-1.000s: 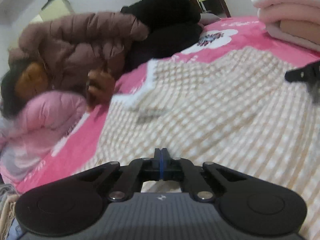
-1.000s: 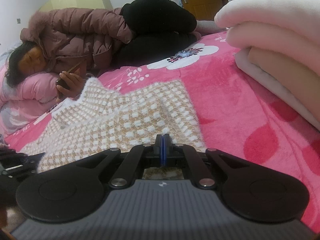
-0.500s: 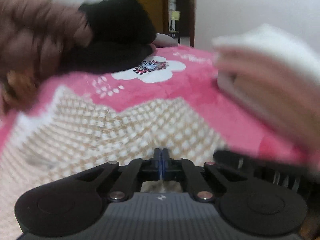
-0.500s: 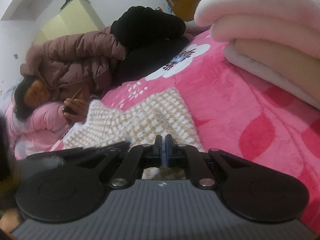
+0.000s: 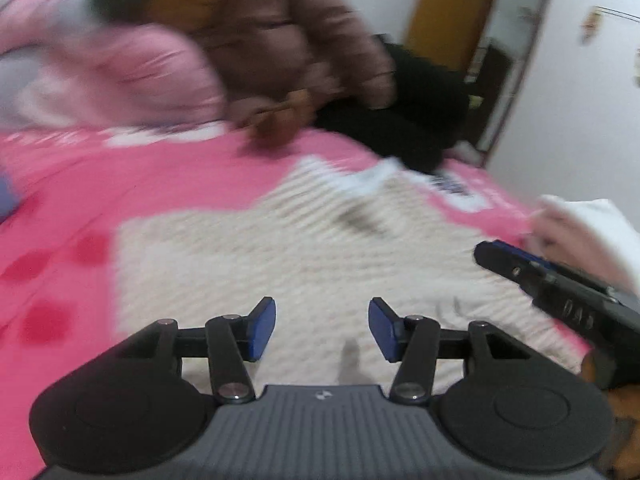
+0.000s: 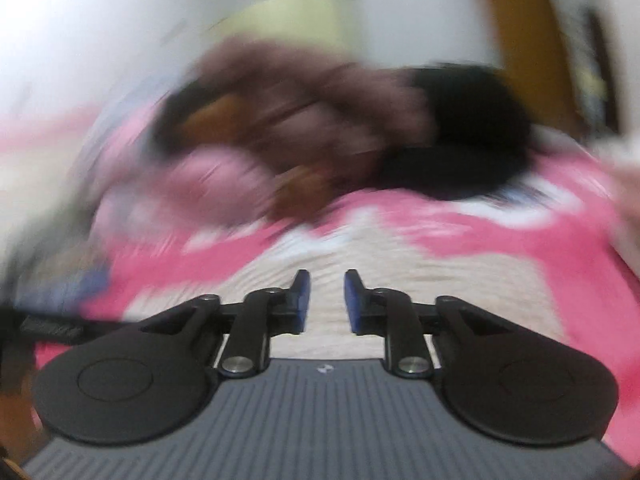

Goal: Fold clothes

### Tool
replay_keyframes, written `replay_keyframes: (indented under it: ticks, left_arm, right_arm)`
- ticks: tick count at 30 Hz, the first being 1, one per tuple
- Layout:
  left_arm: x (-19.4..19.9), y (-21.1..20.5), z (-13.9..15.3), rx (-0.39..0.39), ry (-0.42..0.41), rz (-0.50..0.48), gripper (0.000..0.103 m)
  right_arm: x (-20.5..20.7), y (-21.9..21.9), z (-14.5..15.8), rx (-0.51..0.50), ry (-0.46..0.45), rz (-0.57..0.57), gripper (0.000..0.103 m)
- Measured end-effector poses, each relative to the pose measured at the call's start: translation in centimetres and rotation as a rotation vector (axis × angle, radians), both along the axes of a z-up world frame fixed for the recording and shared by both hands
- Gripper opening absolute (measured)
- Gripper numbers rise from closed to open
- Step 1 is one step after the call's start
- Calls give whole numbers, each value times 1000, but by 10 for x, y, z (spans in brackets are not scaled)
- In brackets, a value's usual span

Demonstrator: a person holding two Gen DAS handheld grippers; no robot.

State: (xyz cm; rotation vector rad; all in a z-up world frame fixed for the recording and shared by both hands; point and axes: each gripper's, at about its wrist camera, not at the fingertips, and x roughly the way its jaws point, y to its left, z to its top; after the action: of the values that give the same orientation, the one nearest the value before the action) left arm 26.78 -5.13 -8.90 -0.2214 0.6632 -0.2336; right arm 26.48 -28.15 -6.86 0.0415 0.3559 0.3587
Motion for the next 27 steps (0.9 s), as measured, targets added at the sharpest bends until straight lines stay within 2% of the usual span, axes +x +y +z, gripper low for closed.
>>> replay_keyframes:
  ticks: [1, 4, 5, 7, 8, 10, 11, 12, 19, 22, 25, 27]
  left_arm:
    - [-5, 9, -6, 1, 10, 22, 51]
    - [-14, 16, -17, 21, -32, 33, 51]
    - [-17, 15, -18, 34, -48, 30, 51]
    - [-20, 14, -20, 48, -72, 20, 51]
    - [-20, 16, -21, 45, -77, 15, 51]
    - [-20, 20, -24, 17, -78, 9, 51]
    - [-21, 22, -26, 4, -79, 7, 51]
    - [-22, 24, -27, -8, -81, 5, 51]
    - [-27, 34, -31, -69, -83, 8, 51]
    - [-31, 28, -21, -22, -95, 22, 54]
    - [-33, 19, -7, 40, -147, 9, 57]
    - [-24, 12, -5, 90, -150, 3, 59]
  right_arm:
    - [-2, 22, -3, -83, 10, 51, 20]
    - [-2, 66, -30, -354, 95, 166, 20]
    - [0, 63, -36, -367, 114, 166, 22]
    - [5, 29, -32, -240, 163, 132, 26]
    - [8, 5, -30, -185, 191, 66, 28]
    - [7, -24, -31, -139, 205, -46, 27]
    - [6, -36, -32, -115, 209, -91, 7]
    - [6, -48, -32, -91, 213, -135, 0]
    - [-1, -127, -35, 66, 231, -435, 2]
    - [-4, -120, -29, 53, 170, -448, 8]
    - [-4, -111, -23, 145, 98, -350, 10]
    - [0, -97, -20, 130, 72, -285, 10]
